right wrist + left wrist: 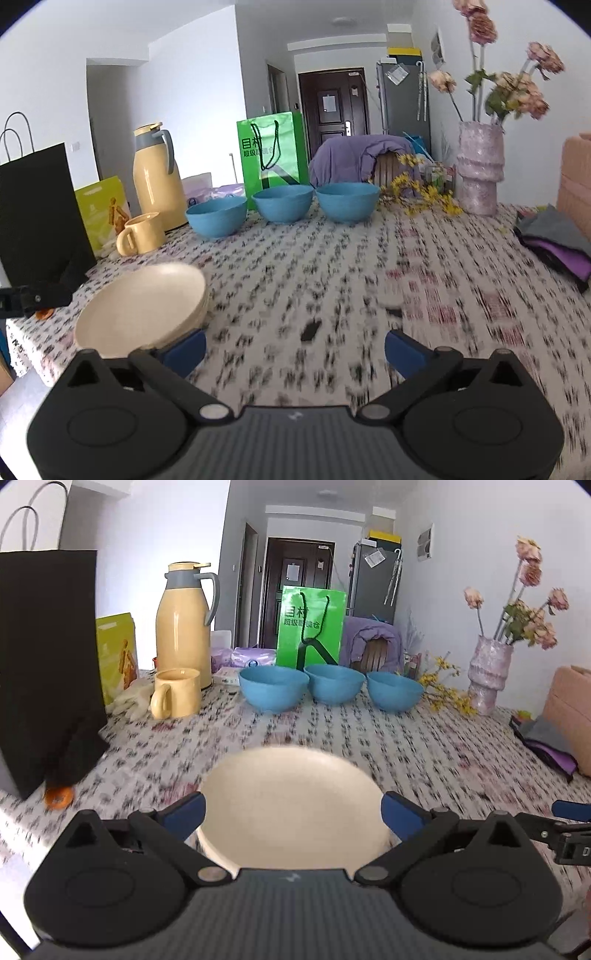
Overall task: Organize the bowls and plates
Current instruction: 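Withdraw both grippers and move them toward the blue bowls, then close both grippers on the rim of the nearest blue bowl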
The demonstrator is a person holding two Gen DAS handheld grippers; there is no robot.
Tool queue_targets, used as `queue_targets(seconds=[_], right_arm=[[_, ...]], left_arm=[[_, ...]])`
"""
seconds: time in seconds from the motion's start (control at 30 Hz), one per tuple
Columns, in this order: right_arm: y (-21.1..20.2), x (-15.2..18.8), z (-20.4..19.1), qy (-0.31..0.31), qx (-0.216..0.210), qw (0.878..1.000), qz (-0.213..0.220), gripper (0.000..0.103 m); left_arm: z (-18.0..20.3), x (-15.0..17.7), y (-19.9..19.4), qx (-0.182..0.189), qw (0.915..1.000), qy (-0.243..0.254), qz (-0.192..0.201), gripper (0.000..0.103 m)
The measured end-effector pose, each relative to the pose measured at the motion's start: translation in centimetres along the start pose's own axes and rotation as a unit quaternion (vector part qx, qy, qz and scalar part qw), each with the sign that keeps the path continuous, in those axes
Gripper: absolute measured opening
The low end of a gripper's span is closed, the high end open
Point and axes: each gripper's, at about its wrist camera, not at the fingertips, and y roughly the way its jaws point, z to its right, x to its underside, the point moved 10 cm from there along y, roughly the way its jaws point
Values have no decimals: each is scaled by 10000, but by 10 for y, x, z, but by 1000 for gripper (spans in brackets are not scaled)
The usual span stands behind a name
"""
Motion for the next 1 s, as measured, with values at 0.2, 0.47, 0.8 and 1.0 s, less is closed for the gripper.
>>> queue_targets(seconds=[0.2, 0.47, 0.8, 1.0], right_arm=[[56, -69, -11, 139, -281, 9995, 19, 103], [195, -145, -31, 403, -616, 9963, -433, 96], [352, -194, -69, 1065, -1040, 9817, -1186, 78], [410, -196, -88, 1153, -1263, 9751, -1411, 62]], left_arm=[[-37, -66, 67, -144, 9999, -27, -37, 103], [-83, -137, 178, -26, 9980, -487, -406, 103], [-99, -189, 307, 52, 9952, -440, -872, 82], [-104, -186, 366, -303, 9910, -268, -1274, 66]])
